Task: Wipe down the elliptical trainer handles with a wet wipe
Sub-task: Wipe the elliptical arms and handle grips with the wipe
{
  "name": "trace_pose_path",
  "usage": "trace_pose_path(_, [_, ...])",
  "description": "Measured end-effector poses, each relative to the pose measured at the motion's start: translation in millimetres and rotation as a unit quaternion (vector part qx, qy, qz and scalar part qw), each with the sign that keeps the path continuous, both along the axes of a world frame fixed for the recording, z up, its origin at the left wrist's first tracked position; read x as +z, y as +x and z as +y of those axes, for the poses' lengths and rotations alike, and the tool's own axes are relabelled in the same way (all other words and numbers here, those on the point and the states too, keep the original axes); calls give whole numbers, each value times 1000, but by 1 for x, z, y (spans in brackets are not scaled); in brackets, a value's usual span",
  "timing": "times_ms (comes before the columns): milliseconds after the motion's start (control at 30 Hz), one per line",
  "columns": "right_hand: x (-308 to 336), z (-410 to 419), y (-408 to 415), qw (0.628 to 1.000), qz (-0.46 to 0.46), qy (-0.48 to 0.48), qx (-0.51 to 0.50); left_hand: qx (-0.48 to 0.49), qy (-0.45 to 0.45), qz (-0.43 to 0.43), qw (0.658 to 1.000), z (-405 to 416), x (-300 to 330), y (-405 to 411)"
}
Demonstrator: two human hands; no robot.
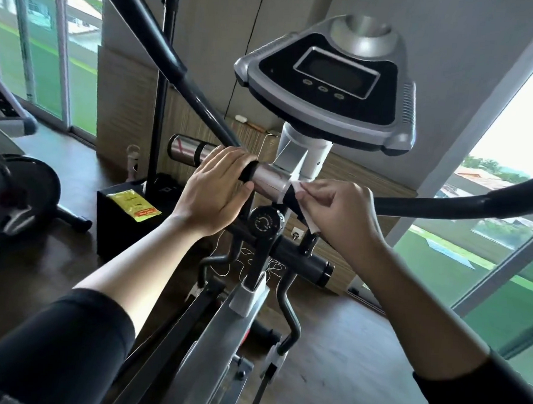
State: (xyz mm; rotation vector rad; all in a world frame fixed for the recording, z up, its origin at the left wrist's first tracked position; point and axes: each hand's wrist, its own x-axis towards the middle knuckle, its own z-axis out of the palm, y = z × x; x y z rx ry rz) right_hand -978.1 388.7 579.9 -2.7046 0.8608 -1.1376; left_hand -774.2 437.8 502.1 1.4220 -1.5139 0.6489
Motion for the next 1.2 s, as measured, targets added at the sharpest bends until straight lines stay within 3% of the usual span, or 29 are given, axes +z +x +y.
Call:
trace_pose_path(100, [1,-1,9,1000,-11,18,8,4,-5,-2,1000,-2,-2,-2])
trace_pose_path(300, [-23,-2,-16,992,5,-122,35,21,10,-24,999,-5,-6,4])
trace_pose_path(500, [-31,-7,-3,985,33,-160,59,29,-5,-33,999,-9,-9,4])
trace_pose_path(700, [-46,-13,-24,944,86,-314,62,13,-29,-47,998,-7,-6,8])
trace_pose_path(933, [-32,-12,4,982,-15,-170,82,7,-33,-167,985,-10,-9,36])
trace_pose_path(1200, [-20,-7,25,990,-34,-122,65,10,-71,-158,985,-17,-15,33])
